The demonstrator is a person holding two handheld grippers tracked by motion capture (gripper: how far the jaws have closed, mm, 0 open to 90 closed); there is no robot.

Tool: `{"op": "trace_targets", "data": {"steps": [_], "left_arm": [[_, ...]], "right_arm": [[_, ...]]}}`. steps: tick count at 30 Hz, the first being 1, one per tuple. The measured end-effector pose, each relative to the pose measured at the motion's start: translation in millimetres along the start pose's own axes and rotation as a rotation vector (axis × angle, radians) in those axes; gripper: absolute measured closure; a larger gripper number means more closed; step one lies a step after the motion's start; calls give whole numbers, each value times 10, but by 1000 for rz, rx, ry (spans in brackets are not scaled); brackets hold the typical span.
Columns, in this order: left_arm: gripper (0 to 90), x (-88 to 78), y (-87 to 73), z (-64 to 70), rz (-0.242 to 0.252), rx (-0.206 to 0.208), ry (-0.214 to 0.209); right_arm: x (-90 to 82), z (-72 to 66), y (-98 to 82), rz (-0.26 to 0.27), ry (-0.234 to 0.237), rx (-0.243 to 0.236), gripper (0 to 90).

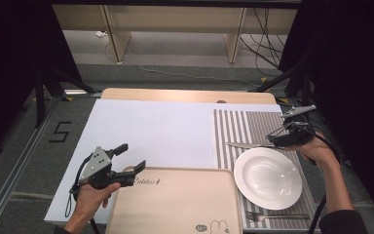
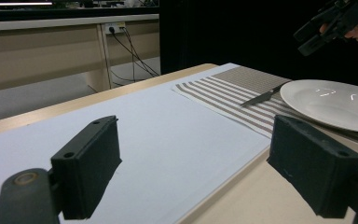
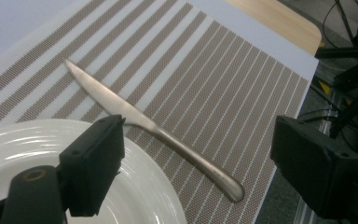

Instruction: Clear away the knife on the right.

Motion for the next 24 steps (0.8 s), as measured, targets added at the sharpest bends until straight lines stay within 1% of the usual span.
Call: {"op": "trace_targets", "data": {"steps": [1,2,3,4,5,7,8,9,10,12,13,14,15,16,17,18,19,20,21,22,24], "left_arm": [[158,-3,1,2,0,1,-1],[158,-3,0,5,0,1,0],[158,-1,0,7,1,2,0],[157,-1,-1,11,0,5,-1],[157,-1,-2,13,-1,5,-1],[158,1,-6,12,-4,8,-1],[158,2,-8,12,-6,7,1],[158,3,-9,10,-7,7,1],[158,6,-10,11,-7,4,2],[158,4,-9,12,-7,5,2],[158,4,-9,13,-8,7,2],[158,4,-10,15,-8,7,1],[158,4,-9,13,-8,9,2],[158,4,-9,13,-8,9,2],[158,3,-10,13,-8,9,2],[158,3,-11,14,-8,10,2],[158,4,-12,14,-8,11,3],[158,13,-14,17,0,5,-4],[158,6,-13,17,-9,10,3],[158,8,-14,21,-8,9,1],[158,11,-16,24,-8,12,1]], "right_arm": [[17,25,-2,-14,-1,-8,185],[49,76,-2,-31,3,14,188],[61,98,0,-29,6,15,188],[73,122,0,-40,6,20,188],[73,122,0,-40,6,20,188],[99,152,5,-52,8,4,189],[112,159,7,-60,10,7,188],[122,180,10,-59,14,-7,189],[132,189,11,-68,19,1,190],[155,228,15,-77,23,1,190],[176,242,19,-94,25,8,191],[186,236,16,-107,28,26,191],[193,239,12,-120,34,31,191],[193,239,12,-120,34,31,191],[226,240,4,-137,37,50,191],[226,240,4,-137,37,50,191],[264,276,1,-147,36,28,191],[264,276,1,-147,36,28,191],[299,289,-3,-168,29,38,191],[299,289,-3,-168,29,38,191],[352,322,-10,-187,30,47,192]]}}
Point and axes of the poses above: each handheld gripper's, and its own axes: x roughly forward along the jaws, y roughly out of its top, z roughly to its right, the point moved 3 cm from there along x, roughly forward along the jaws, and after that the axes turned 11 degrees about y, right-handed, at the moved point
